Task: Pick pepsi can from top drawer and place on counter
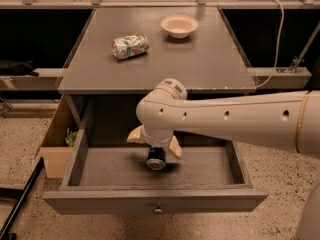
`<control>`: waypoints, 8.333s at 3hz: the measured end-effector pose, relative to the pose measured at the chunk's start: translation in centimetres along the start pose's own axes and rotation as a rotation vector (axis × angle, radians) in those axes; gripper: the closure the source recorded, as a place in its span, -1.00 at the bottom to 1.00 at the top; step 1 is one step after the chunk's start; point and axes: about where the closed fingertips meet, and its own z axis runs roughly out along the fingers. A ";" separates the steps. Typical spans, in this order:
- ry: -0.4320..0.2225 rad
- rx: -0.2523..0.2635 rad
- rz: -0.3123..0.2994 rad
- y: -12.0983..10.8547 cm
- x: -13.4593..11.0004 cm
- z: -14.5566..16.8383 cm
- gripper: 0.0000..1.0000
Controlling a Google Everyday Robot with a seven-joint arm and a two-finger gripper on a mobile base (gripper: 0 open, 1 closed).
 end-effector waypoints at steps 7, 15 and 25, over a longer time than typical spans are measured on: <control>0.000 0.000 0.000 0.0 0.0 0.0 1.00; 0.351 0.063 0.170 10.0 2.1 -23.0 1.00; 0.330 0.306 0.181 4.8 18.5 -28.6 1.00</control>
Offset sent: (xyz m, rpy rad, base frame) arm 0.0000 0.0000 0.0000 0.0000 0.0000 0.0000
